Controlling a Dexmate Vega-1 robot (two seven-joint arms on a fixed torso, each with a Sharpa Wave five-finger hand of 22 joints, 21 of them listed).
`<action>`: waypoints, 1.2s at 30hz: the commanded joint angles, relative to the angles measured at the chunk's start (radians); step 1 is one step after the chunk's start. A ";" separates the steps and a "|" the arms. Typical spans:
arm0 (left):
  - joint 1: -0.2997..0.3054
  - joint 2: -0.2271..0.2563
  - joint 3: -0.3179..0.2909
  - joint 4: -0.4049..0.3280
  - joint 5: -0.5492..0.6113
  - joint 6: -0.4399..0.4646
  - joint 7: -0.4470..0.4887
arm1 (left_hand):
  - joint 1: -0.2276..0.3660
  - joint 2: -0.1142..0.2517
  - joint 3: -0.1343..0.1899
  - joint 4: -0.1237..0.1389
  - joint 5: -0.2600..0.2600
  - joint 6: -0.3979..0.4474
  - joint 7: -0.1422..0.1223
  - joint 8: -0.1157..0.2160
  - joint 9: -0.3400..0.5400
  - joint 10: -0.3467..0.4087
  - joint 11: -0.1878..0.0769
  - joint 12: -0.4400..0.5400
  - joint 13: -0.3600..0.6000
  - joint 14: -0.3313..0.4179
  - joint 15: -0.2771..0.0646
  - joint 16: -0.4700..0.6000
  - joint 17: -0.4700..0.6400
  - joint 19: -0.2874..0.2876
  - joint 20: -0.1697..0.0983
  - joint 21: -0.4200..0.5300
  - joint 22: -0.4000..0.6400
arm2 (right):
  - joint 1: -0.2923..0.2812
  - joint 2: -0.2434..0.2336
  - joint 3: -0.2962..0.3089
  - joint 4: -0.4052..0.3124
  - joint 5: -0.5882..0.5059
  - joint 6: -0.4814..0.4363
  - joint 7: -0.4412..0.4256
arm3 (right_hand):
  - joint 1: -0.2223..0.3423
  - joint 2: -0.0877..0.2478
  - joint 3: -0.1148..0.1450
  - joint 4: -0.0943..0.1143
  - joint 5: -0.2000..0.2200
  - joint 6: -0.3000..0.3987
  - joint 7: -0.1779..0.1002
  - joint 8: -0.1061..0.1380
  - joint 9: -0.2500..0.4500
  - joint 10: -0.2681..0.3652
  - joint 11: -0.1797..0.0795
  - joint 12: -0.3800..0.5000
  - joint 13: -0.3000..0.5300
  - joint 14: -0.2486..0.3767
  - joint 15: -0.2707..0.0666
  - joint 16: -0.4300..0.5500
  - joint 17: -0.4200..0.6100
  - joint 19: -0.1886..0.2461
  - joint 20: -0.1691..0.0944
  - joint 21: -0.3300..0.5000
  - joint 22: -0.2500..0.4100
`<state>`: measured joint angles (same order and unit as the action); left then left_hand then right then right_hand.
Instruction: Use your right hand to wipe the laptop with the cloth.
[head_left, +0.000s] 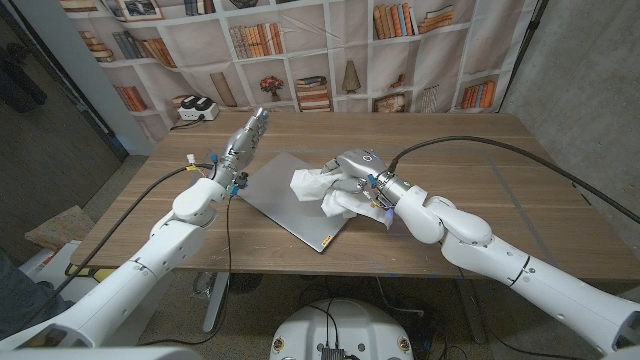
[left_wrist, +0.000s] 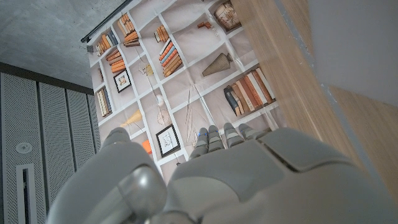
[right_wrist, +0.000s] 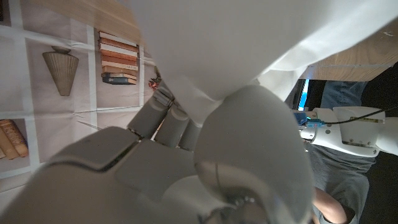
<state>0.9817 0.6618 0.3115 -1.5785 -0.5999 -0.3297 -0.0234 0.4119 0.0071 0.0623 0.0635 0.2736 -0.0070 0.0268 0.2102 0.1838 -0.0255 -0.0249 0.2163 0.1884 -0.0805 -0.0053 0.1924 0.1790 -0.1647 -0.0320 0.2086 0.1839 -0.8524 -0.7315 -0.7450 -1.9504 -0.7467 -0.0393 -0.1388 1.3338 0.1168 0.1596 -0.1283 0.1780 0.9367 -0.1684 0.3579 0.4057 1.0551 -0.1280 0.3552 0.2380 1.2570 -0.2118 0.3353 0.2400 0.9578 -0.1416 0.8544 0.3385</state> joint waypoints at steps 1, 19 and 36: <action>0.016 0.013 -0.015 -0.022 0.001 0.004 0.007 | 0.006 0.005 -0.005 0.002 -0.002 0.004 0.003 -0.003 0.004 0.005 0.004 -0.005 0.002 0.002 -0.001 0.000 0.004 -0.010 -0.004 0.002 0.003 | 0.092 0.072 -0.079 0.114 -0.090 0.091 0.079 | 0.003 -0.001 -0.010 0.000 0.005 0.031 -0.010 0.014 -0.001 0.052 -0.042 0.005 0.013 0.018 -0.025 -0.001 0.009 -0.010 -0.080 0.010 0.000; 0.016 0.024 -0.022 -0.032 0.002 0.015 0.008 | 0.009 0.007 -0.008 0.002 -0.005 0.004 0.001 -0.005 0.004 0.005 0.002 -0.006 0.002 0.001 0.000 -0.002 0.004 -0.011 -0.004 0.002 0.003 | 0.164 0.120 -0.177 0.235 -0.196 0.132 0.070 | -0.003 -0.011 -0.032 0.007 0.013 0.072 -0.016 0.000 -0.035 0.034 -0.039 0.008 0.051 -0.029 -0.026 -0.013 0.034 -0.071 -0.075 0.027 -0.007; 0.032 0.027 -0.028 -0.054 0.009 0.026 0.035 | 0.009 0.010 -0.010 0.003 -0.009 0.012 0.003 -0.004 0.004 0.006 0.004 -0.007 0.002 0.002 0.001 -0.001 0.005 -0.011 -0.002 0.001 0.004 | 0.241 0.168 -0.226 0.340 -0.186 0.174 0.099 | 0.000 0.000 -0.039 0.012 0.016 0.083 -0.017 -0.017 -0.057 0.043 -0.045 0.008 0.056 -0.034 -0.026 -0.009 0.052 -0.085 -0.077 0.053 -0.009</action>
<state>1.0076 0.6874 0.2851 -1.6211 -0.5964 -0.3119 -0.0017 0.4207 0.0160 0.0552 0.0621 0.2661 -0.0032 0.0301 0.2103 0.1838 -0.0256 -0.0248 0.2095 0.1883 -0.0805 -0.0053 0.1924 0.1790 -0.1648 -0.0320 0.2086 0.1839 -0.6616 -0.5959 -0.9362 -1.6790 -0.9285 0.1085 -0.0548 1.3270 0.1093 0.1266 -0.1145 0.1896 1.0101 -0.1878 0.3428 0.3486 1.0598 -0.1403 0.3601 0.2678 1.2250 -0.2375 0.3283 0.2863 0.8797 -0.1125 0.9004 0.3293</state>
